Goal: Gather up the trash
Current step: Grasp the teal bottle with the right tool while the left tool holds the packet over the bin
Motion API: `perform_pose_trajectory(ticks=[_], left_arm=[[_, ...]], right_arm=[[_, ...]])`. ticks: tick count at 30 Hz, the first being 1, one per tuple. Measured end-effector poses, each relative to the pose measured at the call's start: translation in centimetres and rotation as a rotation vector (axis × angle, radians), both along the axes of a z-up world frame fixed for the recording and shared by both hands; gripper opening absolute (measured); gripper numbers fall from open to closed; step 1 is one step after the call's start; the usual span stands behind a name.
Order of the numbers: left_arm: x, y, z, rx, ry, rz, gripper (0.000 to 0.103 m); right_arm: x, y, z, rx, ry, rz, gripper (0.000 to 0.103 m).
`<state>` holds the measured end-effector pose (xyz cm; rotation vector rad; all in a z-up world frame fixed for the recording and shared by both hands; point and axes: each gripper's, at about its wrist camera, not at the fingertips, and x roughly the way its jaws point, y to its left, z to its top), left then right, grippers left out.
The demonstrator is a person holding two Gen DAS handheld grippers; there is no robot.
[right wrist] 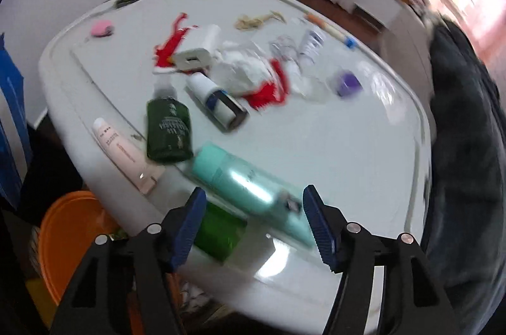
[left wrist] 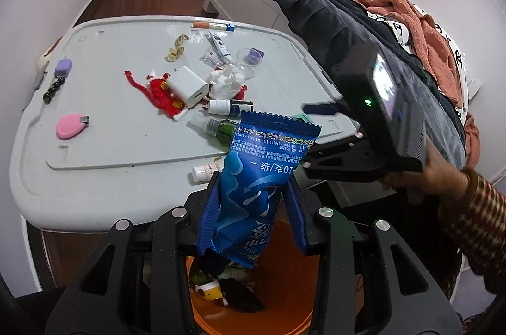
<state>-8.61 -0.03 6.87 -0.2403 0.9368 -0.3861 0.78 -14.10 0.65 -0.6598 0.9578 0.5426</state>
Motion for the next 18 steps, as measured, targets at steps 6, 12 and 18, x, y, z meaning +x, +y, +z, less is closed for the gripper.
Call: perform_pose_trajectory(ticks=[6, 12, 18], left_arm=[[0.6, -0.2, -0.3, -0.002, 0.006, -0.009, 0.037], [0.9, -0.4, -1.1, -0.007, 0.030, -0.013, 0.037], [1.3, -1.2, -1.6, -0.008, 0.056, -0.024, 0.037]], right_arm=[[5.5, -0.3, -1.6, 0.098, 0.241, -0.086, 0.034], [8.7, -4.8, -1.3, 0.241, 0.303, -0.340, 0.032], [8.3, -8.3, 1.1, 0.406, 0.297, -0.409, 0.031]])
